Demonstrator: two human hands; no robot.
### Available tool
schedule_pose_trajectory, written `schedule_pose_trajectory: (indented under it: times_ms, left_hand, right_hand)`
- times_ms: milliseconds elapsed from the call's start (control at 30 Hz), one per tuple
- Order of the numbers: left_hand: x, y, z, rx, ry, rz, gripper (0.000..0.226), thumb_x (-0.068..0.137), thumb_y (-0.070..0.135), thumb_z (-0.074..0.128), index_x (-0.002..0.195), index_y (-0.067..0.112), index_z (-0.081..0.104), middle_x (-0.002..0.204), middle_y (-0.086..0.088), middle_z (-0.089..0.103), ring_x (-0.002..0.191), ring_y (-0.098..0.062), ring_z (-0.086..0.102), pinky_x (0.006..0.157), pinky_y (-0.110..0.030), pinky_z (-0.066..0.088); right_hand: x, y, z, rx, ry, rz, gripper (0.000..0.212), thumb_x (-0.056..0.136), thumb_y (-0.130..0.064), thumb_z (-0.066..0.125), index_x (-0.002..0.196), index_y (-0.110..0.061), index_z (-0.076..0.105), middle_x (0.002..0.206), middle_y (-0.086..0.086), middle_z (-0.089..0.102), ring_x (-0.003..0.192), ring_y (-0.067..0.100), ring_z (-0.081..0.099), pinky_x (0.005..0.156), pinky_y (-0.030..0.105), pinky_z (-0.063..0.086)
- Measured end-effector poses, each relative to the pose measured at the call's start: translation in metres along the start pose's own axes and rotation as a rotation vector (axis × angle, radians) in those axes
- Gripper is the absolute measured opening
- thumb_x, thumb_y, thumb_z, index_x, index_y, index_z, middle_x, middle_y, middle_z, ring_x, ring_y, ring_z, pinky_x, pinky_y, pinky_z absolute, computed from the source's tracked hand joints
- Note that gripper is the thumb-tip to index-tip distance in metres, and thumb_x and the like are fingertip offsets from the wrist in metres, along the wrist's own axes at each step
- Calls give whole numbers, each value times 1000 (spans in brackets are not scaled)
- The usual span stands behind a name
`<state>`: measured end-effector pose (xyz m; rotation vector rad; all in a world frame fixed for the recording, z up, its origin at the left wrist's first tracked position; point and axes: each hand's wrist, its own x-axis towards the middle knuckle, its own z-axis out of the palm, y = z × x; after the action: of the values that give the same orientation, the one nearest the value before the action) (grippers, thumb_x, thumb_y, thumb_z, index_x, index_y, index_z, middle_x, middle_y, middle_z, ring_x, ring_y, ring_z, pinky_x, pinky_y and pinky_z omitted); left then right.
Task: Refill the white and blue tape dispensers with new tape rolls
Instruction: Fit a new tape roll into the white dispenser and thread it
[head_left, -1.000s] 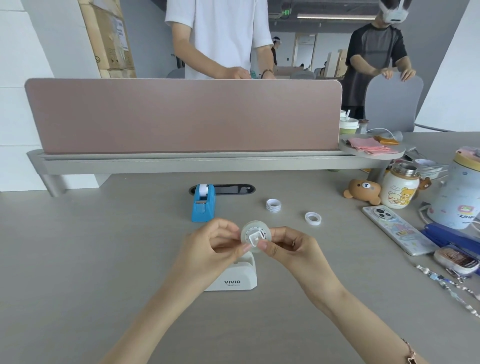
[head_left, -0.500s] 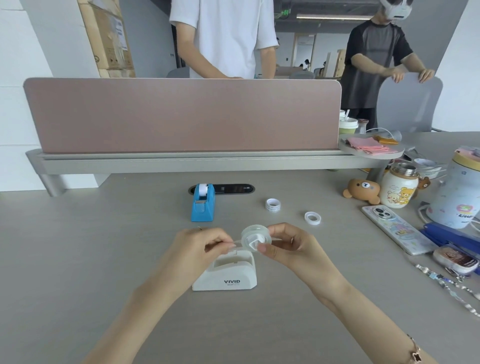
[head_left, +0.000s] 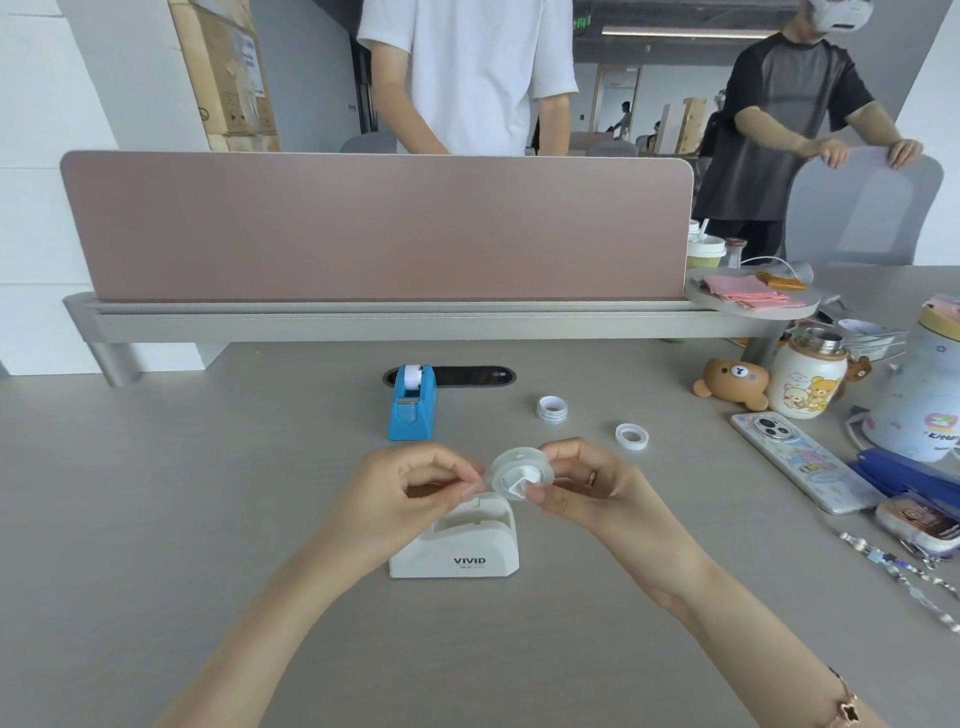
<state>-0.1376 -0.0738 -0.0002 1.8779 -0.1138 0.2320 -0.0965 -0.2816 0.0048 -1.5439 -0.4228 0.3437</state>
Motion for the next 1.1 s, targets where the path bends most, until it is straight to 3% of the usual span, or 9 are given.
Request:
schedule_pose_trajectory:
  times_ms: [133,300,533,667,833,967,1100]
  left_hand:
    - [1,-2,0,44,14,1,11,73,5,78,78,16,78,97,8,75,89,-7,72,86,-22,56]
    - [3,-3,1,75,74,-57,7,84,16,69,85,20,74,88,7,77,86,-5,72,80,-19,54]
    - [4,-1,-1,34,94,-128,21,75,11,78,85,29,72,89,11,77,86,2,71,74,-7,51]
    - [2,-1,-3,121,-2,-154,11,78,19,75,88,24,77,92,11,77,88,0,71,81,-16,52]
    - [1,-1,2,398,19,-25,9,86,17,67,84,23,74,90,9,72,88,0,62,76,-8,46]
    - [1,-1,2,436,39,19,12,86,12,67,82,20,75,85,8,71,92,0,59,71,-4,43]
    - [3,-1,-6,480,87,52,13,85,9,68,90,15,77,85,7,70,90,3,58,71,-6,46]
  right_hand:
    - [0,1,1,-29,-3,-3,20,81,-13,72,100,-11,65,94,-1,76,88,7,69,75,12,50]
    - [0,0,2,-56,8,-14,21,80,-12,73,99,-10,65,91,-3,76,86,6,69,72,11,49]
    - [0,1,2,-75,15,-41,20,80,-12,73,99,-9,66,88,-5,76,83,3,69,72,11,49]
    - [1,2,1,-92,19,-52,20,80,-13,73,98,-11,66,89,-4,76,85,5,69,74,13,50]
    - [1,5,3,-224,40,-98,15,80,-15,74,94,-17,67,88,-6,75,86,6,68,80,22,52]
    - [2,10,4,-390,62,-154,12,80,-22,73,89,-26,66,90,-8,72,85,8,65,81,32,52]
    - [3,14,2,-504,77,-161,11,83,-28,70,91,-31,64,95,-17,70,92,3,62,84,26,49]
